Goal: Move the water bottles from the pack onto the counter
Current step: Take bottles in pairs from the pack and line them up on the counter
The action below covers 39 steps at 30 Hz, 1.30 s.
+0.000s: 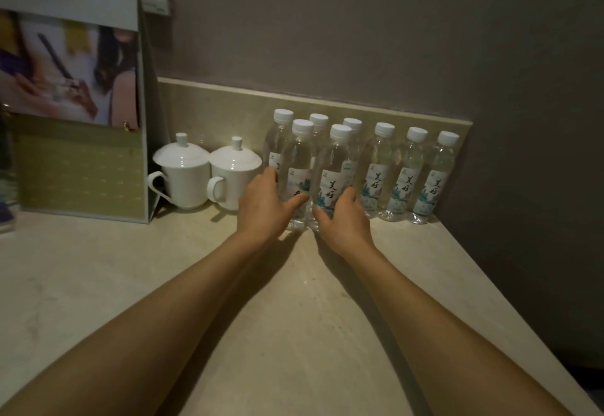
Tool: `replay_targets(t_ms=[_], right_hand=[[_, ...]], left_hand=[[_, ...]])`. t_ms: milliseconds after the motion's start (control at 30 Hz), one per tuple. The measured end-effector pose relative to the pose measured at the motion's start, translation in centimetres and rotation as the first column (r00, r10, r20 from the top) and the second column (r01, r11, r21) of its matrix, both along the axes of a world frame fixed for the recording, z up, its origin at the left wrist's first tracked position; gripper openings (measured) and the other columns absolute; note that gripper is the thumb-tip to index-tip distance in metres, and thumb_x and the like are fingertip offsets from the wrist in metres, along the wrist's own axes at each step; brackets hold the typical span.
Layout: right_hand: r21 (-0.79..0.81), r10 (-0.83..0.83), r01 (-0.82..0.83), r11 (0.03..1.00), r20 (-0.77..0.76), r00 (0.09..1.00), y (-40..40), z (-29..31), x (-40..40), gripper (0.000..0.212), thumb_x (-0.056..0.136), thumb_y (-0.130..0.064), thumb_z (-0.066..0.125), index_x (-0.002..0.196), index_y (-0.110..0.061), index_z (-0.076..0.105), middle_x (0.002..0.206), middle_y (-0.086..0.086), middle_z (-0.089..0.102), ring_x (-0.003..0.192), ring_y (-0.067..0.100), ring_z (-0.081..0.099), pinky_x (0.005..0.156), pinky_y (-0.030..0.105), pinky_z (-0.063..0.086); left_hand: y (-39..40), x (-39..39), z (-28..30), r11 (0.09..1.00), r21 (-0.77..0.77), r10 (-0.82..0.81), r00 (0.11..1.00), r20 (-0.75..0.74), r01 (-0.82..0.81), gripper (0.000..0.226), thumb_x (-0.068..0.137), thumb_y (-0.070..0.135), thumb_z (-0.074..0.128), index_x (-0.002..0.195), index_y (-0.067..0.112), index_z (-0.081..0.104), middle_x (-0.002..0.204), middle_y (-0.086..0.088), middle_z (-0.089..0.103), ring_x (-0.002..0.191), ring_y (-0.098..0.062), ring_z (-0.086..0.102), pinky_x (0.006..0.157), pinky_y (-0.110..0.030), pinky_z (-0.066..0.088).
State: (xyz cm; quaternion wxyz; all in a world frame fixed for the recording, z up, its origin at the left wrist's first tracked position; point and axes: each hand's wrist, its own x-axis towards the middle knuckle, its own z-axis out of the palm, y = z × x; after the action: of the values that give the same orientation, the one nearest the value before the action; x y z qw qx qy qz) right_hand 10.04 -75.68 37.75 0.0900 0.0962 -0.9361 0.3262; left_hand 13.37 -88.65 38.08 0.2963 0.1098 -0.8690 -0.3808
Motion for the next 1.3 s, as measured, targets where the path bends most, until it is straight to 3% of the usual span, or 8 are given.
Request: replay_targets(t_ms=[333,567,967,1300], right_hand=[[-0.019,0.004,-0.004,1.0,-0.018,1.0,0.48,-0.04,0.08,0.065,0.09,-0.036,0.062,0.138,-0.005,0.032,0.138,0.014,0.049,0.121,0.033,0.054,0.097,0.046,0.05],[0.028,0.029,-0.028,0.999,-0.032,0.999,0.59,-0.14,-0.29,0.062,0.091,-0.038,0.061,0.133,-0.003,0.034,0.134,0.019,0.052,0.118,0.036,0.055,0.093,0.045,0.049],[0.019,0.085,-0.085,0.996,0.011,0.996,0.97,0.35,-0.26,0.061,0.092,-0.035,0.059,0.135,-0.001,0.032,0.136,0.018,0.05,0.12,0.036,0.053,0.097,0.047,0.048],[0.019,0.033,-0.033,0.999,0.01,0.999,0.37,0.25,0.11,0.065,0.093,-0.035,0.059,0.139,-0.001,0.028,0.139,0.018,0.047,0.124,0.036,0.051,0.099,0.045,0.046]], left_hand=[[0.03,-0.29,-0.4,0.999,0.049,0.018,1.0,0.005,-0.018,0.053,0.077,0.043,0.076,0.118,0.018,0.056,0.113,-0.001,0.066,0.099,-0.017,0.063,0.079,-0.029,0.052],[-0.5,-0.17,-0.99,0.999,0.018,-0.05,0.998,0.044,0.05,0.055,0.073,0.031,0.082,0.12,0.017,0.056,0.117,-0.002,0.063,0.107,-0.02,0.063,0.09,-0.041,0.057],[-0.56,-0.19,-0.56,0.996,0.025,-0.084,0.994,0.072,0.082,0.054,0.077,0.026,0.079,0.124,0.015,0.056,0.12,-0.005,0.063,0.109,-0.022,0.063,0.091,-0.043,0.056],[-0.5,-0.03,-0.82,0.994,0.058,-0.092,0.995,0.04,0.09,0.053,0.077,0.023,0.079,0.124,0.015,0.056,0.12,-0.005,0.064,0.109,-0.022,0.064,0.091,-0.042,0.056]])
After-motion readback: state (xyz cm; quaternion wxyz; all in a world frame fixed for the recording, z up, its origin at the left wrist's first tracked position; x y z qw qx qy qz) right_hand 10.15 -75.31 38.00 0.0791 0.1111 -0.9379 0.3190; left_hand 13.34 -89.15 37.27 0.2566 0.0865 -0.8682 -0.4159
